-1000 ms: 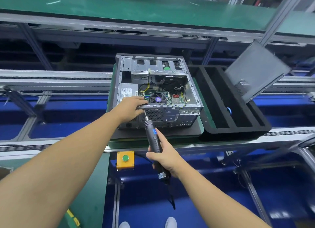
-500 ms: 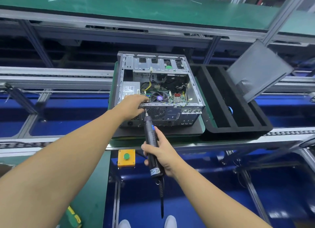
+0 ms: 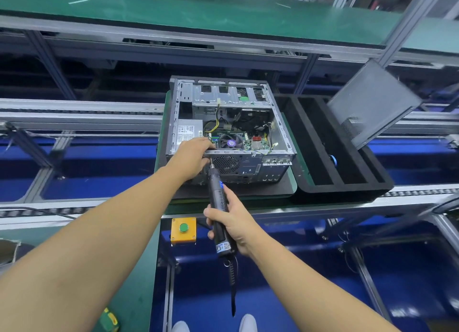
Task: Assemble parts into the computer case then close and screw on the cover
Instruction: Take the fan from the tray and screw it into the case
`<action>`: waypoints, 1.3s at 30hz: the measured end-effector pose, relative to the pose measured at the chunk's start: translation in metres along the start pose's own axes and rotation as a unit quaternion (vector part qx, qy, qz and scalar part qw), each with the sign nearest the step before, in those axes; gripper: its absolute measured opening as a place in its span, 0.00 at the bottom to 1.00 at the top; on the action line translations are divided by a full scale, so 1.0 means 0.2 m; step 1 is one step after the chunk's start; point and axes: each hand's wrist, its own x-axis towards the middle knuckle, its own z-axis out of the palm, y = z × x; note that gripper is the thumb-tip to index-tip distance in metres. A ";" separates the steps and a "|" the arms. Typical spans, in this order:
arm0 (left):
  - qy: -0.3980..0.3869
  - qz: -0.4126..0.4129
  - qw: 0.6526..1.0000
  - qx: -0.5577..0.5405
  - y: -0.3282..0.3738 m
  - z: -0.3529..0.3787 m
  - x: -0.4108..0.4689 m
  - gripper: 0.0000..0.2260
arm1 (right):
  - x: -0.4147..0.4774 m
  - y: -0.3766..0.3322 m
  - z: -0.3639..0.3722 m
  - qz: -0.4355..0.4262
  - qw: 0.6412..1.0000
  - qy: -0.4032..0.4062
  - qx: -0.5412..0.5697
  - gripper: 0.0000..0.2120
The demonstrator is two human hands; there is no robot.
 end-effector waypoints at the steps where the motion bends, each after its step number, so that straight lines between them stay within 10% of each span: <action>1: 0.001 -0.004 1.000 -0.006 0.00 0.00 0.00 0.16 | 0.00 0.00 0.00 0.000 1.000 0.001 0.000 0.41; 39: -0.017 0.022 1.000 0.003 -0.01 -0.03 0.01 0.15 | 0.00 -0.04 0.00 -0.012 1.000 -0.014 -0.006 0.40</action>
